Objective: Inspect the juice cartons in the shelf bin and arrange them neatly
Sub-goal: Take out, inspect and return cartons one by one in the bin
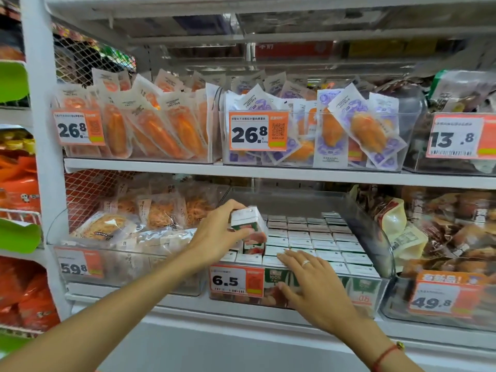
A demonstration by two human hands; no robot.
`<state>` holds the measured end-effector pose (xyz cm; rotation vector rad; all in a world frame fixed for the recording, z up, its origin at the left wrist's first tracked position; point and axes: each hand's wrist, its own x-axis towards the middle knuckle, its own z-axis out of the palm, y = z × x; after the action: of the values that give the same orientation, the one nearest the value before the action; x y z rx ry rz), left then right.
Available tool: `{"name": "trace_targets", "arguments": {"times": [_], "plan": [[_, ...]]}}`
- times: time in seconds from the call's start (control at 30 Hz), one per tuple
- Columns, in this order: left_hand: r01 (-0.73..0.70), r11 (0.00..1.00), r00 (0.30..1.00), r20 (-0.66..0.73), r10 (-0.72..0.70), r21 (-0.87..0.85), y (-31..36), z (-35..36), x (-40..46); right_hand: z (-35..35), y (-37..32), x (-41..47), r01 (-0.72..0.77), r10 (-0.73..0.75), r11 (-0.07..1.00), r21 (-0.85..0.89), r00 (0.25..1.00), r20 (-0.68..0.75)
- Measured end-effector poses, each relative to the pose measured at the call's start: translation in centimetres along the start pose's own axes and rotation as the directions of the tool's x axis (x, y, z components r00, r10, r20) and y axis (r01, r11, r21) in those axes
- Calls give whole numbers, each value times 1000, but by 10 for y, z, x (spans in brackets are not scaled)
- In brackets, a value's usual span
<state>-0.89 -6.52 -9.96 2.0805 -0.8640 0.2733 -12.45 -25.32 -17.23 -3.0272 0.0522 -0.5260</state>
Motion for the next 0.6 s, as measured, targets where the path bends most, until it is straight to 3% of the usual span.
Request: {"name": "trace_targets", "arguments": {"times": [0.17,0.3,0.47,0.6], "plan": [[-111,966,964,261,48,233,-8,-6,31,3,4,1,40,-40,999,4,999,-13],[-246,899,855,518,25,363,-10,-7,48,3,4,1,48,-47,999,22,998,-33],[-261,861,769,634,-89,437,-9,4,53,1,1,1,50,-49,998,40,998,-41],[-324,839,699,708,-100,438,-7,12,53,1,2,-1,49,-48,998,42,998,-37]]}}
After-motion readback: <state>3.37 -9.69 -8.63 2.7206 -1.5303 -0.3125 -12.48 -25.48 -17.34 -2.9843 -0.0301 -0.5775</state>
